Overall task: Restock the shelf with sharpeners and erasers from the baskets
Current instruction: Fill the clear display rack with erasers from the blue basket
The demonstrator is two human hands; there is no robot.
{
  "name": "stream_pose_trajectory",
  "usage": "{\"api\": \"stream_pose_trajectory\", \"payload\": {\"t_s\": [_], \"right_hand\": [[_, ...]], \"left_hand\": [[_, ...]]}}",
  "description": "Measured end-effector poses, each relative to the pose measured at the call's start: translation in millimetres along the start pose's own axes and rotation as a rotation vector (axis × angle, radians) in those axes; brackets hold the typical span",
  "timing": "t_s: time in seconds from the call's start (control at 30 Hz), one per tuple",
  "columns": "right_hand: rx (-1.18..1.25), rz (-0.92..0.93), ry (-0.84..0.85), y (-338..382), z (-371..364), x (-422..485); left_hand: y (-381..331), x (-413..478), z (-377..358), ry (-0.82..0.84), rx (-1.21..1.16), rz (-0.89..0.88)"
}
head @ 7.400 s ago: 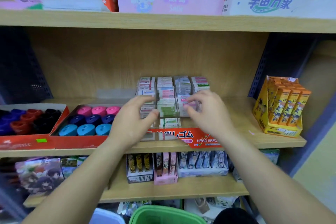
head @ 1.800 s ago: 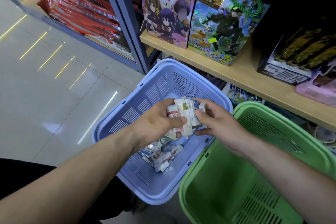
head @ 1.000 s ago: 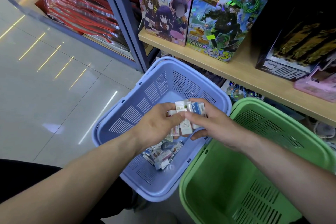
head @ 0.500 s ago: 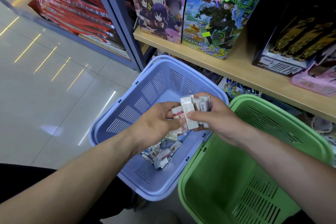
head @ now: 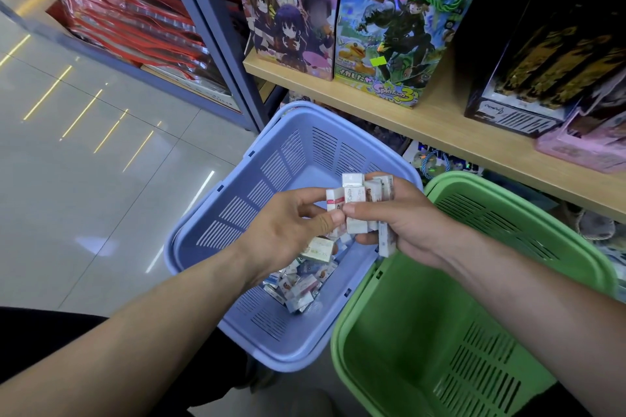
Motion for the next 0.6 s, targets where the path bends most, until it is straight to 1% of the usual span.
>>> {"api": "stream_pose_trajectory", "payload": {"t_s": [0.13,0.3,0.43,0.6], "right_hand": [[0.022,-0.006,-0.003,-1.6,-2.2,-0.6],[-0.012,-0.019,-0.048,-6.8,-1.0,2.4],[-0.033,-0.024,-0.060,-9.3,0.0,3.9],[-0.020,-0.007,-0.039,-5.8,-1.8,2.9]], "left_hand": [[1.1,0.6,1.8,-0.028,0.045,0.006],[5.7,-0.6,9.1,-0.153,0.041,0.053],[5.3,0.0,8.6,-0.152,0.021,0.041],[-0.5,0.4,6.9,-0.135,0.079,0.001]]}}
Point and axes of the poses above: each hand's wrist, its own x-axis towards the middle knuckle, its own z-axis out of the back of the hand, y = z × x, the point moved 7 cm from there along x, towards the middle knuckle, and after that the axes turned 7 degrees about -x, right-handed, at the moved point
